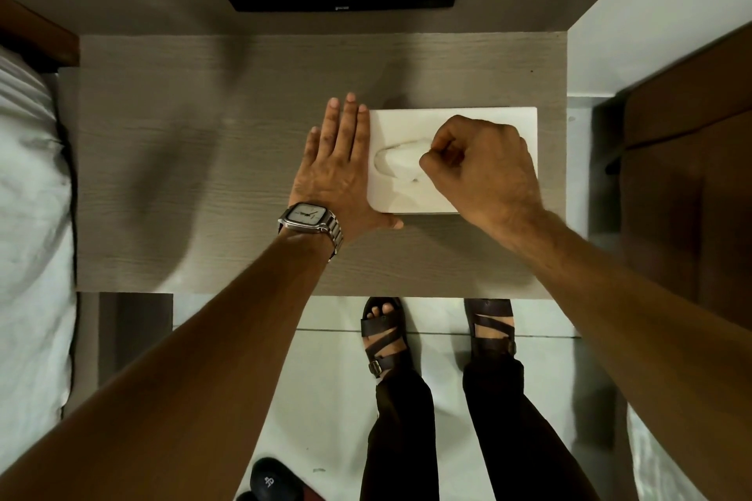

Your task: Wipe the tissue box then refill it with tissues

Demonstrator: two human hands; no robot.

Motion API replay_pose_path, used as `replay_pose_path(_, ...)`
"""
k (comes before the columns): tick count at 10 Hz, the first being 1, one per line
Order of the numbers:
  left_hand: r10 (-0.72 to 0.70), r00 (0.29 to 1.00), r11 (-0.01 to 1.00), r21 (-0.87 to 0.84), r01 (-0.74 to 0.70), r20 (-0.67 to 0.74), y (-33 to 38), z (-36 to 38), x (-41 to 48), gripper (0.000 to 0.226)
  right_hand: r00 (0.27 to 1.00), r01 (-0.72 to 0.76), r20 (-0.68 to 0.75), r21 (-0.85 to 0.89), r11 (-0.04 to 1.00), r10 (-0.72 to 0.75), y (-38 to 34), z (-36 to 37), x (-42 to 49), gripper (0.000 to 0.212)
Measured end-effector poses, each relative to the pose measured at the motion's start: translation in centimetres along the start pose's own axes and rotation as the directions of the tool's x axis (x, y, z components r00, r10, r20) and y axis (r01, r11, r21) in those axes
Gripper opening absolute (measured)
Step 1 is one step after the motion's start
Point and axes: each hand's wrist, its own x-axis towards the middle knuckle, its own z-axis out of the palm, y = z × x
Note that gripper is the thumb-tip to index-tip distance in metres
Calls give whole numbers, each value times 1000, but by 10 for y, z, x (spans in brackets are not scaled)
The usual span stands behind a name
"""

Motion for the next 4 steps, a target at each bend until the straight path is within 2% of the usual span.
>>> replay_pose_path(2, -7, 1000, 1000, -4, 7, 9, 1, -3, 0, 158, 999, 32, -18, 21, 999, -31, 0, 0, -3, 20)
replay_pose_path(3, -2, 1000, 1000, -13, 2, 8, 1, -8, -2, 160, 994, 9, -110, 150, 989, 8, 4, -5, -7, 20)
replay_pose_path(4, -13, 998, 997, -74, 8, -65, 2, -14, -11, 159, 935, -60, -256, 572, 818, 247, 7, -22, -15, 14)
